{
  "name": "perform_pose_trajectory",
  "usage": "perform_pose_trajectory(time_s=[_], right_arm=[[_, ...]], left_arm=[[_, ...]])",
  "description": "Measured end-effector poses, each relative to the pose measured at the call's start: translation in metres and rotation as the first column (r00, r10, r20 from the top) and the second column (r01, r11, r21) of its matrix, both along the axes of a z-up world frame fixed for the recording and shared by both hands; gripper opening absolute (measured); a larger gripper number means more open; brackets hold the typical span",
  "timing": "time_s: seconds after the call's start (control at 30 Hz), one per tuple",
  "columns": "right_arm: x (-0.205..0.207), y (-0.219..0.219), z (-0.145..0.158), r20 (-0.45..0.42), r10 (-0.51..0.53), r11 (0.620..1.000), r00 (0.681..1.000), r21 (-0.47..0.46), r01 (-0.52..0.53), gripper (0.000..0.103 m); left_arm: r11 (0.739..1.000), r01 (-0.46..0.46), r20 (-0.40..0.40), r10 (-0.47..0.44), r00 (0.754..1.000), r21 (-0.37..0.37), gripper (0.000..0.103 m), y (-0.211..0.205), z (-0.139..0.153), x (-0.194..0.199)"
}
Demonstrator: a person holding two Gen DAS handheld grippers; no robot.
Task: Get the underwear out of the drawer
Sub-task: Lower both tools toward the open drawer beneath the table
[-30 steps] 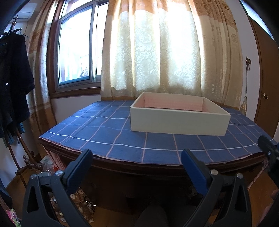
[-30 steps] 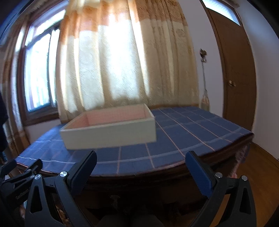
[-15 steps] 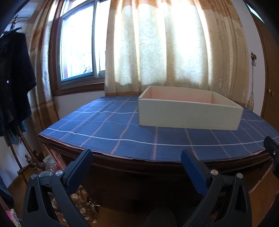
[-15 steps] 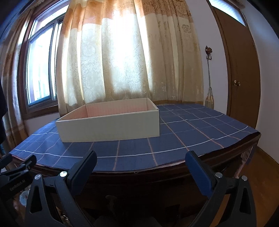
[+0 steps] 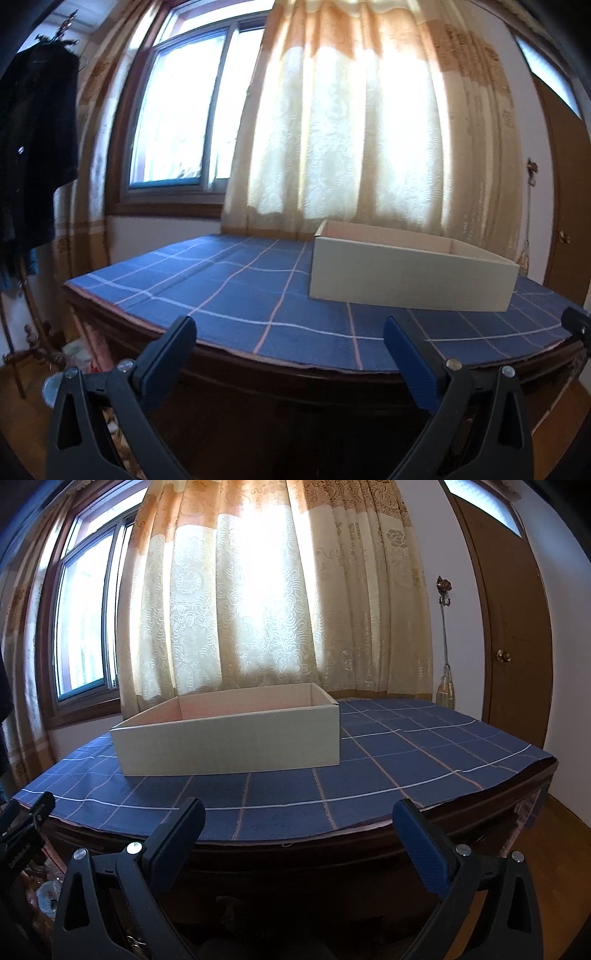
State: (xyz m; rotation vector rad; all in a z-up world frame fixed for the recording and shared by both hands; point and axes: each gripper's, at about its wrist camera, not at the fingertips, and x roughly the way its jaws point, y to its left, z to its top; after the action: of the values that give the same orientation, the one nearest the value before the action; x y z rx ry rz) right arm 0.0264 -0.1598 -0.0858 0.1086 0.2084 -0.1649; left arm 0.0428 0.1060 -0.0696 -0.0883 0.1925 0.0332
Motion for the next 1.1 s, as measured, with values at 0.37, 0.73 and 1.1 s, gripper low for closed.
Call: perform_pose_trajectory(time_s=[0.37,0.73,1.1], right_arm=[[0.011,0.01,-0.006,0.109,0.021,1.0,0.994,-0.025,-0.018,0.102],[0.012,0.012,0.0,0.132,-0.011,0.996,0.991,-0.084,0.022,0.102],[0.008,0.012,0.003,0.171,-0.048,0.992,0.984,-0.11,0.067,0.102]], left_arm=[[0.997,-0.083,0.029,0.083,0.996,-0.008,0.103,-0.003,-0.021,0.02],[0.989,-0.02,-0.056,0.029,0.998,0.149,0.103,-0.015,-0.049,0.016],[0.948,0.038,0.197,-0.105,0.975,0.316,0.103,-0.05,-0.047,0.019]])
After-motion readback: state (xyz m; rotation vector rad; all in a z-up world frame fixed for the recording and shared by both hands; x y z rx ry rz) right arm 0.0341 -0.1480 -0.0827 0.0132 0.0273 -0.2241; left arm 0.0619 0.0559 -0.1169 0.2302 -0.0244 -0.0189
